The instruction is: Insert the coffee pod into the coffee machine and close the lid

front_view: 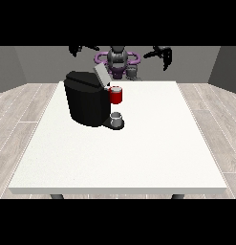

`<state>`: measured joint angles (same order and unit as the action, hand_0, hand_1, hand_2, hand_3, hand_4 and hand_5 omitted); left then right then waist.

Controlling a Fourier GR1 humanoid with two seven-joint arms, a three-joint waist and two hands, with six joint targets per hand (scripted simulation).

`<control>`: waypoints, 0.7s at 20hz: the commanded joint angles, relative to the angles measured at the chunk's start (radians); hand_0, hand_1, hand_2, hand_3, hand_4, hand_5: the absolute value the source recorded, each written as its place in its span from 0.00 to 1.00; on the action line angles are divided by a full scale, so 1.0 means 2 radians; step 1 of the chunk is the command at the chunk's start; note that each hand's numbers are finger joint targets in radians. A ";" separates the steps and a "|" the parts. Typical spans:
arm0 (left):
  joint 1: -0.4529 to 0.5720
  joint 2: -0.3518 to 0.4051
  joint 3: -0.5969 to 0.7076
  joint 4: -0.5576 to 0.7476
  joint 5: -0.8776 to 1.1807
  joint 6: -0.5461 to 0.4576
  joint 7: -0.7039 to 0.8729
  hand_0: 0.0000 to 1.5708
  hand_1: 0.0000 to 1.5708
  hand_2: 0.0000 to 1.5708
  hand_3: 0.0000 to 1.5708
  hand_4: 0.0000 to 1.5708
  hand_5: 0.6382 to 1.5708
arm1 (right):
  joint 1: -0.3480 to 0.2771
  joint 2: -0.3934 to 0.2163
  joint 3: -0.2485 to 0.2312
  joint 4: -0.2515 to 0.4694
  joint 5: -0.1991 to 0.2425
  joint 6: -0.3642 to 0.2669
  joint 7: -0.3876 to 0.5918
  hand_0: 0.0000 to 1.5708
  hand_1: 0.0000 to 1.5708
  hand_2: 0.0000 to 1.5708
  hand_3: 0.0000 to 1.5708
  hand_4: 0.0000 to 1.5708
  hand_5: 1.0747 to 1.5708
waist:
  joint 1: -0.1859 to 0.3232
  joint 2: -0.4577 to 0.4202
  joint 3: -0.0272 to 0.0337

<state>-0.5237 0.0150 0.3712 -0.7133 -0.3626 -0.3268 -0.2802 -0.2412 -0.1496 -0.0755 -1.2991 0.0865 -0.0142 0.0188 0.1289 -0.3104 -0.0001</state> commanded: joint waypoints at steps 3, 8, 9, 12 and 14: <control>0.040 -0.007 -0.055 -0.073 0.059 0.005 0.042 0.00 0.00 0.00 0.00 0.25 1.00 | -0.024 -0.013 -0.024 0.017 -0.024 0.018 0.010 0.00 0.00 0.00 0.00 0.00 1.00 | 0.017 0.009 0.0003; 0.042 -0.007 -0.072 -0.132 0.074 0.001 0.047 0.00 0.00 0.00 0.00 0.23 1.00 | -0.083 -0.028 -0.056 0.055 -0.046 0.022 0.011 0.00 0.00 0.00 0.00 0.00 1.00 | 0.040 0.068 0.0003; 0.055 -0.007 -0.087 -0.127 0.076 0.024 0.042 0.00 0.00 0.00 0.00 0.24 1.00 | -0.098 -0.009 -0.055 0.056 -0.053 0.004 0.051 0.00 0.00 0.00 0.00 0.00 1.00 | 0.039 0.057 0.0002; 0.047 -0.007 -0.083 -0.167 0.084 0.017 0.075 0.00 0.00 0.00 0.00 0.23 1.00 | -0.099 -0.023 -0.078 0.079 -0.075 0.018 0.035 0.00 0.00 0.00 0.00 0.06 1.00 | 0.047 0.077 0.0004; 0.066 -0.007 -0.104 -0.183 0.086 0.027 0.050 0.00 0.00 0.00 0.00 0.22 1.00 | -0.146 -0.019 -0.081 0.083 -0.079 0.003 0.048 0.00 0.00 0.00 0.00 0.06 1.00 | 0.043 0.103 0.0002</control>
<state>-0.4091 0.0025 0.2017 -1.0051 -0.2103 -0.2932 -0.1962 -0.4536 -0.1895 -0.2108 -1.1678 -0.0427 0.0087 0.1015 0.2088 -0.1620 0.0005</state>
